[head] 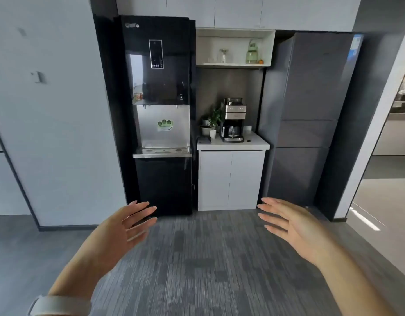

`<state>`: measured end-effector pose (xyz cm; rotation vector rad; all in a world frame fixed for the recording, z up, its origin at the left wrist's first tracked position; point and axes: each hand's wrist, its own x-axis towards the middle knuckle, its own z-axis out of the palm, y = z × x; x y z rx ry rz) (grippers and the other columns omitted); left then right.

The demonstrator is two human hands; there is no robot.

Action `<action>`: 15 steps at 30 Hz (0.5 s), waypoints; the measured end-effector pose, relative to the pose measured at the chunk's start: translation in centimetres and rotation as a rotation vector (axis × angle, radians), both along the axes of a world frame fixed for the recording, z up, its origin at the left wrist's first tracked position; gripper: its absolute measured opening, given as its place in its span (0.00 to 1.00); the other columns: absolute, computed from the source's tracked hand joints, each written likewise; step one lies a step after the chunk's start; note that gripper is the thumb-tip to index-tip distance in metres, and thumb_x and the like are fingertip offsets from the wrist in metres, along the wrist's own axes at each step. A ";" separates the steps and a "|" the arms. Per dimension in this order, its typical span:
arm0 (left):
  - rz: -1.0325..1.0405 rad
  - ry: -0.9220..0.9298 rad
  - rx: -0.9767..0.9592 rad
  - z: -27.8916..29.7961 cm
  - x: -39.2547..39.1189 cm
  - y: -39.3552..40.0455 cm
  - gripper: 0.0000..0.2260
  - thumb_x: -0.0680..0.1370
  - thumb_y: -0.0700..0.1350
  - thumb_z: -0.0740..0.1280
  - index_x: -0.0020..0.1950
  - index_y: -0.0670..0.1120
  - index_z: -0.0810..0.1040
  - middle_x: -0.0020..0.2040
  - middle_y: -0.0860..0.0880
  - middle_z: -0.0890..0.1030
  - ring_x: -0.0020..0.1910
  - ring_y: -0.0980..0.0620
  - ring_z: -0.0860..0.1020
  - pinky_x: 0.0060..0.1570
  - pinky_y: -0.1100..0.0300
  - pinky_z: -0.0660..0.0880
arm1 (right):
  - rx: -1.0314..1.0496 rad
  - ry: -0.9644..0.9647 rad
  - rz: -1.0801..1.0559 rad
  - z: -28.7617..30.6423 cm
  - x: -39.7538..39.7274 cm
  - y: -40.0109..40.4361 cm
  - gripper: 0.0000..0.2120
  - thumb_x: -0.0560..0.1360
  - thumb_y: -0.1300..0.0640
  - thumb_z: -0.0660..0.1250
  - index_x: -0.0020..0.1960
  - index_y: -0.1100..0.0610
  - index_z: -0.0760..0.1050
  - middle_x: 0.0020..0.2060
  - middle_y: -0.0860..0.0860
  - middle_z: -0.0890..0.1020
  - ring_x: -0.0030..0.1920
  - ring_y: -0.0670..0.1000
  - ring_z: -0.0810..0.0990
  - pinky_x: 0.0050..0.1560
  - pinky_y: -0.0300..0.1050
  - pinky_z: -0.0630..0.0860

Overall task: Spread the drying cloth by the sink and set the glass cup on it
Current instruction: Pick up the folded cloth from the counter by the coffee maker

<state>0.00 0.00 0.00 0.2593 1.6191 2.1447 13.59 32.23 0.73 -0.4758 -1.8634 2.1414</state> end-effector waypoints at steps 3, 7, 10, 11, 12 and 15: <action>0.006 0.001 -0.005 -0.8 -5.5 2.2 0.14 0.79 0.48 0.56 0.58 0.47 0.78 0.54 0.51 0.85 0.55 0.50 0.81 0.51 0.54 0.73 | -0.019 -0.016 -0.027 -1.0 -5.8 2.1 0.22 0.64 0.48 0.70 0.56 0.53 0.79 0.54 0.52 0.83 0.54 0.52 0.82 0.51 0.47 0.77; 0.018 0.009 0.002 -0.7 -14.5 5.8 0.14 0.78 0.49 0.57 0.59 0.48 0.78 0.54 0.51 0.85 0.54 0.51 0.81 0.52 0.53 0.74 | -0.044 0.002 -0.062 -0.8 -15.2 5.4 0.20 0.64 0.49 0.70 0.54 0.54 0.79 0.54 0.52 0.83 0.55 0.53 0.81 0.53 0.49 0.77; 0.017 0.002 0.020 -0.3 -20.2 8.5 0.14 0.79 0.47 0.56 0.58 0.47 0.78 0.53 0.50 0.85 0.55 0.50 0.81 0.52 0.53 0.73 | -0.045 0.016 -0.059 -0.3 -20.7 7.4 0.24 0.61 0.48 0.70 0.55 0.54 0.79 0.53 0.52 0.84 0.56 0.53 0.81 0.56 0.50 0.76; 0.010 -0.005 0.024 -0.1 -22.5 9.6 0.14 0.79 0.47 0.56 0.58 0.46 0.78 0.53 0.50 0.85 0.56 0.49 0.80 0.53 0.53 0.73 | -0.045 0.013 -0.061 -0.2 -22.8 8.4 0.24 0.61 0.48 0.70 0.55 0.54 0.79 0.53 0.52 0.84 0.56 0.53 0.81 0.56 0.51 0.76; 0.011 -0.010 0.029 -0.1 -24.6 10.6 0.14 0.79 0.46 0.56 0.58 0.46 0.78 0.53 0.50 0.85 0.56 0.49 0.80 0.53 0.53 0.73 | -0.044 0.017 -0.063 -0.1 -24.6 9.3 0.24 0.61 0.48 0.70 0.56 0.54 0.79 0.53 0.52 0.84 0.56 0.52 0.81 0.57 0.51 0.76; -0.026 -0.033 0.035 -0.2 -30.7 13.8 0.15 0.79 0.46 0.54 0.58 0.46 0.78 0.54 0.50 0.85 0.57 0.50 0.79 0.53 0.54 0.72 | -0.063 0.007 -0.071 -0.4 -30.2 12.7 0.23 0.63 0.49 0.70 0.56 0.55 0.79 0.52 0.51 0.85 0.55 0.52 0.82 0.56 0.50 0.76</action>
